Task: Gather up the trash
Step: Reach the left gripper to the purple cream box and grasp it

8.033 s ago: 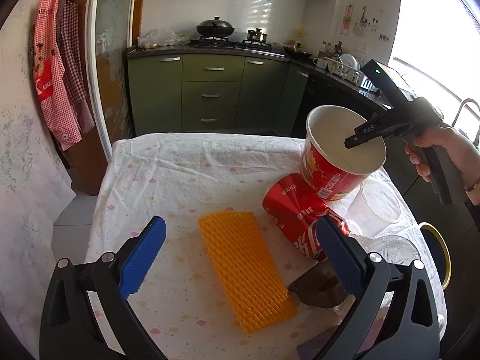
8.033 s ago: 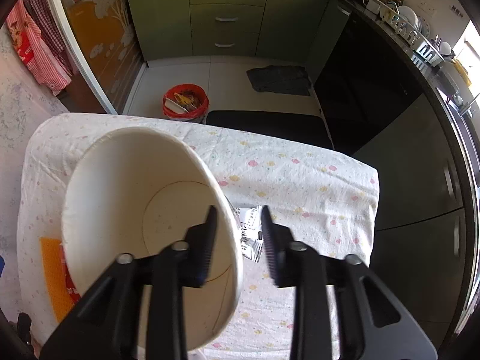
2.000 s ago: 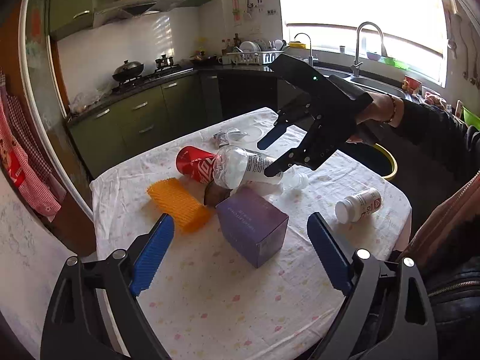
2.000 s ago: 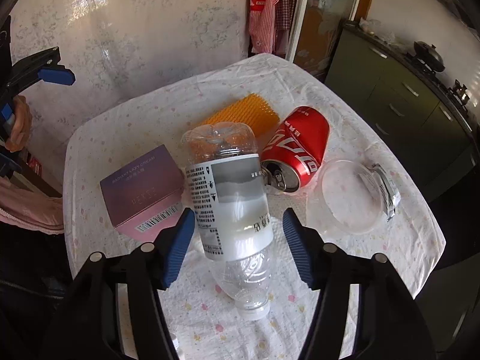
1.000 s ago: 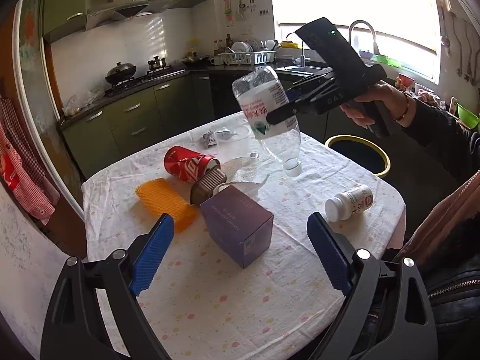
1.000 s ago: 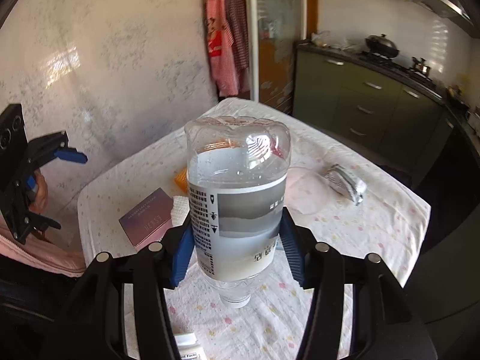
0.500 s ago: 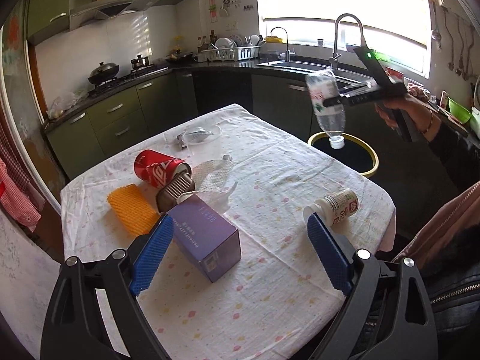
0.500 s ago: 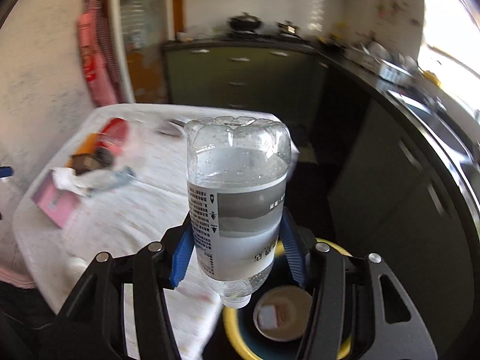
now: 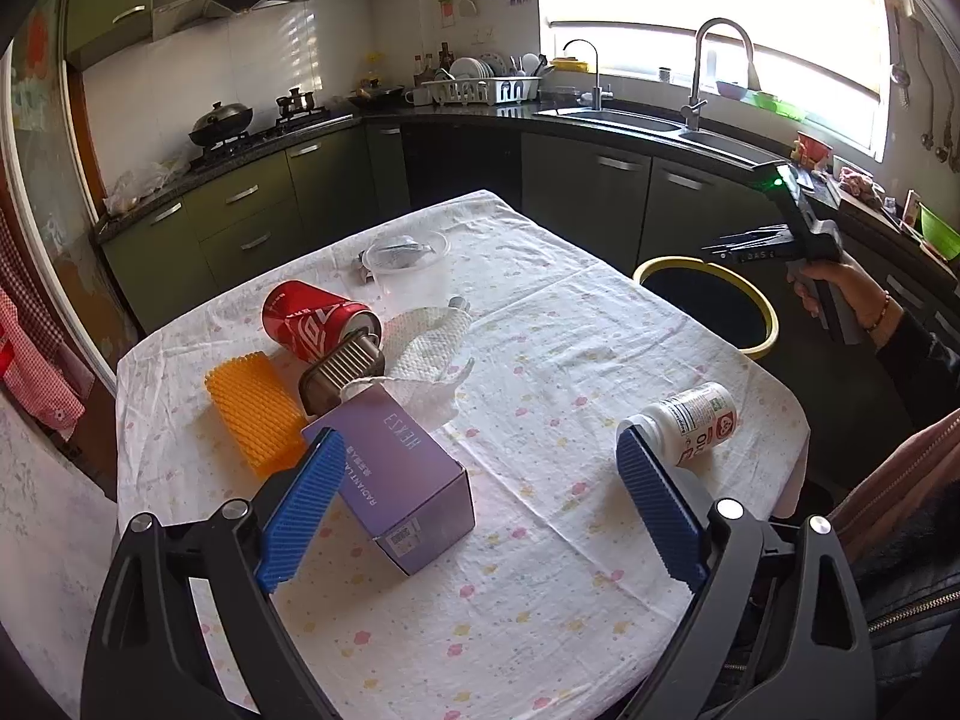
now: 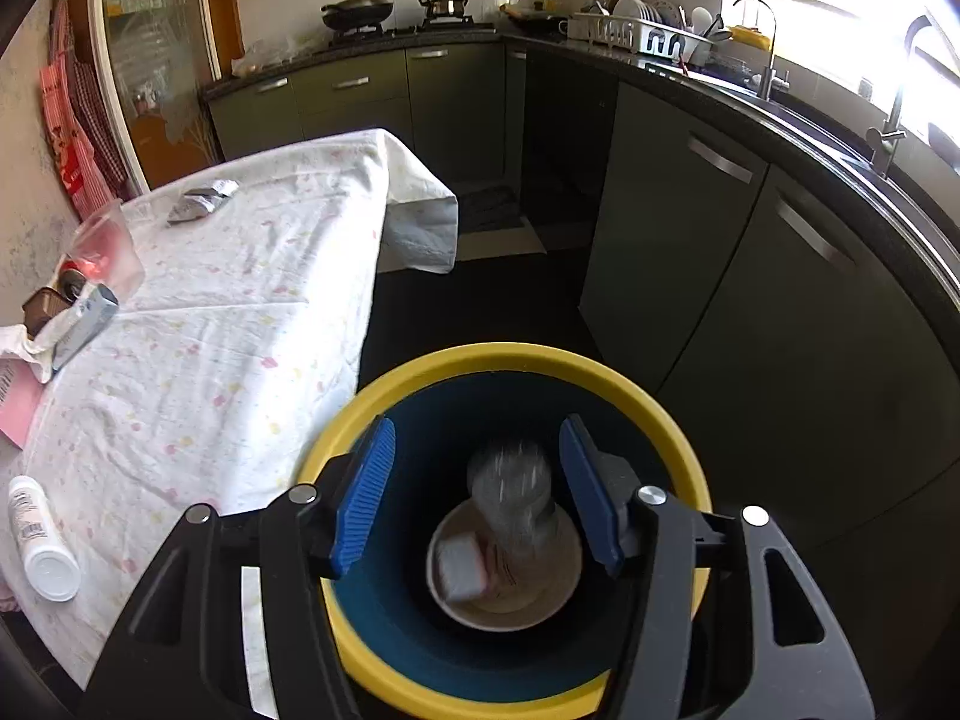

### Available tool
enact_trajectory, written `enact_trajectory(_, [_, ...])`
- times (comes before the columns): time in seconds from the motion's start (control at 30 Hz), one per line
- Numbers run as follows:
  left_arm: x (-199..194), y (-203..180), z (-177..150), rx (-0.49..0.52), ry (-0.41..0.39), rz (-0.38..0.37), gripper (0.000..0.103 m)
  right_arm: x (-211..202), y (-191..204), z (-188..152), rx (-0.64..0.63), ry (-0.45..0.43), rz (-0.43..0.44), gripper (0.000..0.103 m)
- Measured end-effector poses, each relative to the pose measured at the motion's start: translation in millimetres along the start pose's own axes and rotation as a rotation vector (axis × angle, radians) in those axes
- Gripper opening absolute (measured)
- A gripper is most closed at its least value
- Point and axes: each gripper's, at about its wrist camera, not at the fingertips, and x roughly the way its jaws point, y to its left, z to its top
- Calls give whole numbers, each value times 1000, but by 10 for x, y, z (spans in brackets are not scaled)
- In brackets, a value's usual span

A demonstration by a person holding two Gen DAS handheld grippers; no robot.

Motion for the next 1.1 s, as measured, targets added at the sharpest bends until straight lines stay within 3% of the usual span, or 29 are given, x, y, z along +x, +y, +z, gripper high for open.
enact_trajectory(0.37, [235, -25, -162, -44, 67, 106, 96, -613, 349, -411, 91, -99, 50, 63])
enact_trajectory(0.57, [431, 145, -268, -204, 113, 183, 98, -767, 461, -500, 109, -121, 63, 64])
enact_trajectory(0.8, [713, 291, -383, -369, 160, 223, 98, -797, 545, -532, 129, -138, 102, 64])
enact_trajectory(0.87, [759, 319, -404, -406, 160, 232, 95, -780, 563, -538, 135, -137, 105, 64])
enact_trajectory(1.03, [864, 351, -407, -458, 160, 262, 75, -738, 577, -572, 155, -133, 112, 64])
enact_trajectory(1.1, [887, 348, -412, -458, 163, 277, 73, -718, 579, -585, 164, -130, 116, 65])
